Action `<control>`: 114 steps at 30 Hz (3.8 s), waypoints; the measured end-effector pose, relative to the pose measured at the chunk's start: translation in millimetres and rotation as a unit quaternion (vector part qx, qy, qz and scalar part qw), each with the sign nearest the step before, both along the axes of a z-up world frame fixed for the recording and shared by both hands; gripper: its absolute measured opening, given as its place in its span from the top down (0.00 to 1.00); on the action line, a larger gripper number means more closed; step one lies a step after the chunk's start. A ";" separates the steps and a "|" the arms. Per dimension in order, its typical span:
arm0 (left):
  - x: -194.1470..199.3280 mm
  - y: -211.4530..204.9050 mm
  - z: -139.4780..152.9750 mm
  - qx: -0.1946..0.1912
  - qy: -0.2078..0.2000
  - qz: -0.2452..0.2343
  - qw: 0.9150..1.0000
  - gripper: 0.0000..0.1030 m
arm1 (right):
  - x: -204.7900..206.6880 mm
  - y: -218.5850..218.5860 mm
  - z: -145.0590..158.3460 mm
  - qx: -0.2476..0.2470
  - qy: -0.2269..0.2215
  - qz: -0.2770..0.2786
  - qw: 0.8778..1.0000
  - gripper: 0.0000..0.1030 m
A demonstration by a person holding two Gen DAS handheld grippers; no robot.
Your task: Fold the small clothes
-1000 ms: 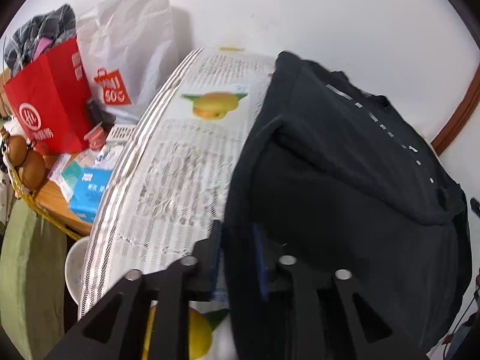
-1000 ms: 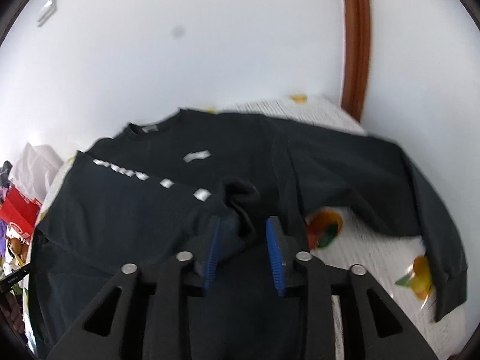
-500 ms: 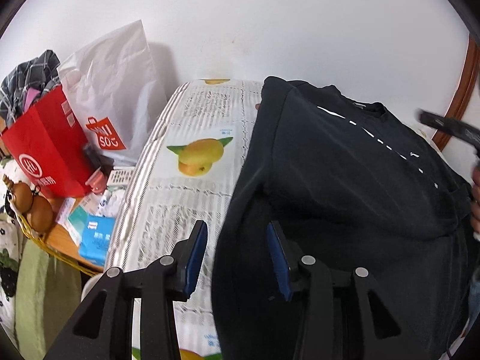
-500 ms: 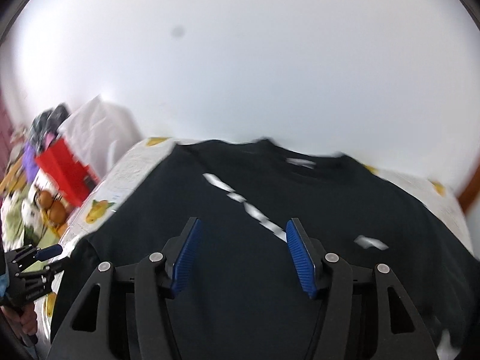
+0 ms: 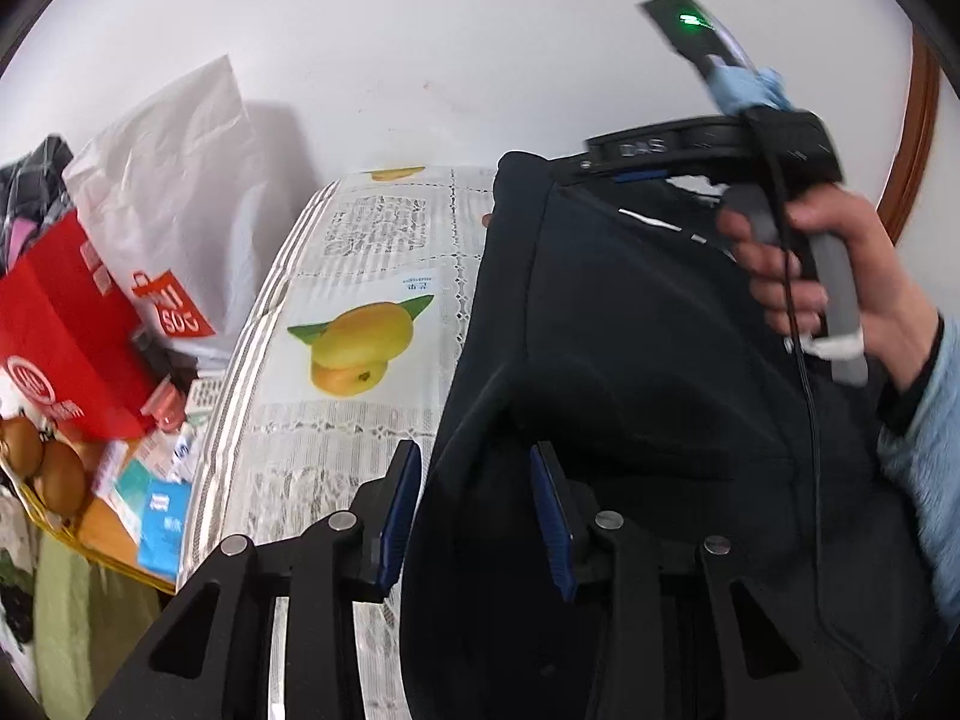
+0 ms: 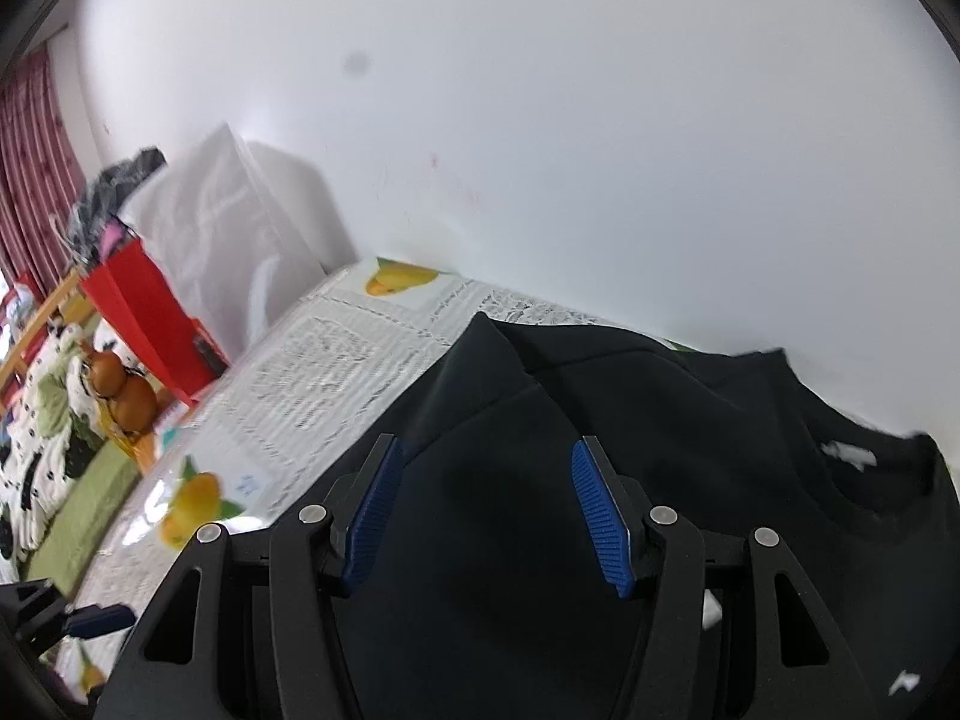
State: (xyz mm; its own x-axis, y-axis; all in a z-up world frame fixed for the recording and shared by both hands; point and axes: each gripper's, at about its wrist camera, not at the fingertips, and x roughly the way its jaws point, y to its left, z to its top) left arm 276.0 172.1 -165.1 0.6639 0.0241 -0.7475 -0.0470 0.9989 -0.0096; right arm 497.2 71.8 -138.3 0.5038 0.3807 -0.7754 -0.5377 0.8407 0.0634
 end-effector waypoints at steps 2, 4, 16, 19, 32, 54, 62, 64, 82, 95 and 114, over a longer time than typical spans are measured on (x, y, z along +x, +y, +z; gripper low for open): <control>3.1 1.7 -3.2 0.002 0.002 -0.004 1.000 0.69 | 12.8 5.1 -6.9 -0.004 0.005 0.002 1.000 0.44; 5.4 5.1 -4.2 -0.010 0.003 -0.004 1.000 0.72 | 24.7 7.9 -12.7 0.006 0.018 0.003 1.000 0.44; 3.6 19.8 -2.0 -0.055 -0.006 -0.002 0.998 0.93 | 44.4 27.2 4.3 0.058 0.020 0.072 0.995 0.87; 6.0 27.0 -4.7 -0.058 0.002 0.016 0.998 0.93 | 43.4 51.1 8.5 0.044 0.006 0.088 0.995 0.87; 9.4 34.2 -16.0 -0.052 0.035 0.033 0.997 0.80 | 46.4 50.8 -11.4 0.025 0.036 0.031 0.999 0.67; -67.0 -16.8 -1.8 -0.023 0.070 0.011 0.997 0.44 | -185.4 -327.1 0.4 -0.071 0.020 -0.244 0.967 0.50; -92.0 -24.9 3.4 0.005 0.078 0.020 0.997 0.40 | -201.6 -348.9 10.1 -0.005 0.010 -0.268 0.963 0.52; -93.0 -25.4 2.5 0.003 0.082 0.024 0.996 0.40 | -197.5 -344.1 20.1 0.008 -0.006 -0.264 0.964 0.51; -90.6 -37.3 -5.0 0.014 0.051 0.024 0.998 0.40 | -202.4 -378.7 20.9 -0.022 -0.013 -0.339 0.941 0.52; -94.9 -29.9 -16.6 -0.023 0.047 0.038 0.998 0.40 | -315.0 -531.9 15.5 -0.141 -0.006 -0.479 0.866 0.43; -115.3 -24.9 -11.7 -0.029 0.047 0.043 0.998 0.39 | -318.1 -538.0 2.1 -0.135 0.014 -0.464 0.875 0.95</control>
State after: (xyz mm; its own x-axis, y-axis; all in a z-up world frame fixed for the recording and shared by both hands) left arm 160.7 147.2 -176.8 0.5882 0.0335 -0.8080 -0.1364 0.9889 -0.0583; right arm 179.1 -466.2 -136.2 0.4786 -0.3822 -0.7905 0.3838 0.9008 -0.2032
